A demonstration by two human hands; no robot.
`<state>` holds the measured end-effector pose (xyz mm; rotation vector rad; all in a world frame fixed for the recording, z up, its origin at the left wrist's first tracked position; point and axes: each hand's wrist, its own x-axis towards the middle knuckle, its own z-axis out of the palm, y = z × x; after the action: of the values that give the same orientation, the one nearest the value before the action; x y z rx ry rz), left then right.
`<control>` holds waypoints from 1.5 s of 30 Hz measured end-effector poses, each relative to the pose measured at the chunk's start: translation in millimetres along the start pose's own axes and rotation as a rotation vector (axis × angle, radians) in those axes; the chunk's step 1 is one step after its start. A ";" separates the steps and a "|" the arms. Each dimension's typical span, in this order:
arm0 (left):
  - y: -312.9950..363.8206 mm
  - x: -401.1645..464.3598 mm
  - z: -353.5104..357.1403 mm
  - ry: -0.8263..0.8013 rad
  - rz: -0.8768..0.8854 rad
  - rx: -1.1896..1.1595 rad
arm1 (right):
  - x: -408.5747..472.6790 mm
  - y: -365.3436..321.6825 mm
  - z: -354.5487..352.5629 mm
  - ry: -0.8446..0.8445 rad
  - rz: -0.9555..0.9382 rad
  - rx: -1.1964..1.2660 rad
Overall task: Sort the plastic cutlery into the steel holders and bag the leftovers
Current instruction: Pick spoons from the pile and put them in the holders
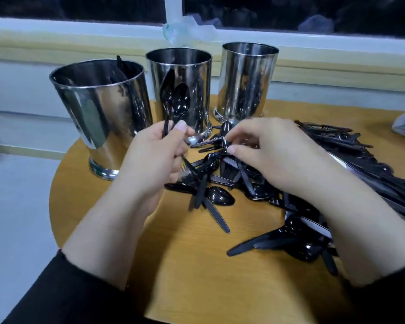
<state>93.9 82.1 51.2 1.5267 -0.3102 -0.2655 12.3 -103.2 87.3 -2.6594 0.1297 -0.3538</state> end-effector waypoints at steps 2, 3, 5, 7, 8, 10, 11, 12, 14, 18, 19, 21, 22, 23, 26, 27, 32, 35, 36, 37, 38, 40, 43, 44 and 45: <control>-5.9 -1.6 -3.1 0.010 -0.014 0.026 | 11.4 -5.2 7.8 -0.101 -0.032 -0.090; -7.6 -2.8 -4.2 0.007 -0.028 0.036 | 16.1 -6.5 11.7 -0.144 -0.049 -0.123; -8.8 -3.4 -7.9 -0.007 -0.053 0.043 | 22.2 -7.5 18.5 -0.223 -0.081 -0.161; -8.2 -3.1 -12.5 -0.027 -0.051 0.059 | 24.0 -7.1 24.7 -0.286 -0.115 -0.162; -8.2 -3.2 -14.1 -0.034 -0.045 0.067 | 23.6 -6.0 27.2 -0.315 -0.135 -0.154; -9.4 -3.6 -15.8 -0.043 -0.043 0.062 | 22.3 -3.3 32.2 -0.378 -0.172 -0.134; -10.3 -3.9 -16.2 -0.047 -0.050 0.048 | 21.8 -2.2 34.7 -0.405 -0.183 -0.129; -11.7 -3.8 -16.5 -0.054 -0.060 0.029 | 21.6 -1.7 37.0 -0.425 -0.187 -0.134; -14.3 -2.9 -16.9 -0.072 -0.084 -0.005 | 21.5 -0.6 42.1 -0.428 -0.195 -0.146; -16.5 -1.0 -17.6 -0.089 -0.108 -0.021 | 20.3 4.5 49.8 -0.417 -0.208 -0.118; -16.2 -0.9 -17.5 -0.092 -0.109 -0.019 | 20.2 5.6 50.8 -0.422 -0.203 -0.118; -16.8 -0.2 -18.0 -0.098 -0.109 -0.013 | 20.5 6.4 51.9 -0.418 -0.200 -0.119; -17.9 0.4 -18.7 -0.099 -0.110 -0.009 | 20.6 6.3 52.3 -0.412 -0.203 -0.119; -18.5 0.6 -19.2 -0.098 -0.110 -0.005 | 20.8 6.3 52.7 -0.405 -0.204 -0.115; -20.0 1.8 -20.2 -0.080 -0.109 0.007 | 20.9 7.4 53.5 -0.377 -0.200 -0.094; -19.7 2.2 -20.0 -0.072 -0.113 0.008 | 21.0 7.9 54.1 -0.370 -0.202 -0.089; -17.9 3.6 -19.4 -0.057 -0.114 0.039 | 20.2 8.0 55.2 -0.362 -0.221 -0.051; -15.5 0.7 -19.7 -0.064 -0.103 0.085 | 19.1 7.6 50.7 -0.347 -0.239 -0.009; -14.8 -0.2 -19.9 -0.067 -0.091 0.107 | 18.8 7.4 48.9 -0.332 -0.255 0.005; -14.0 -1.0 -20.2 -0.069 -0.079 0.135 | 18.7 7.5 47.2 -0.308 -0.274 0.021; -13.6 -1.2 -20.6 -0.070 -0.072 0.156 | 18.9 7.9 45.6 -0.276 -0.293 0.040; -12.8 -1.4 -20.7 -0.081 -0.088 0.134 | 18.5 9.3 42.7 -0.203 -0.323 0.090; -10.3 -2.5 -19.9 -0.162 -0.169 0.057 | 18.4 10.3 39.9 -0.105 -0.370 0.135; -9.3 -3.2 -19.9 -0.200 -0.197 0.044 | 18.4 10.2 40.0 -0.085 -0.391 0.130; -8.3 -4.1 -20.2 -0.234 -0.222 0.029 | 18.7 9.9 40.8 -0.078 -0.410 0.122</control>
<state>97.6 102.2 42.3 1.5622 -0.3299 -0.6206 40.9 -97.5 51.9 -2.5605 -0.4533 -0.3713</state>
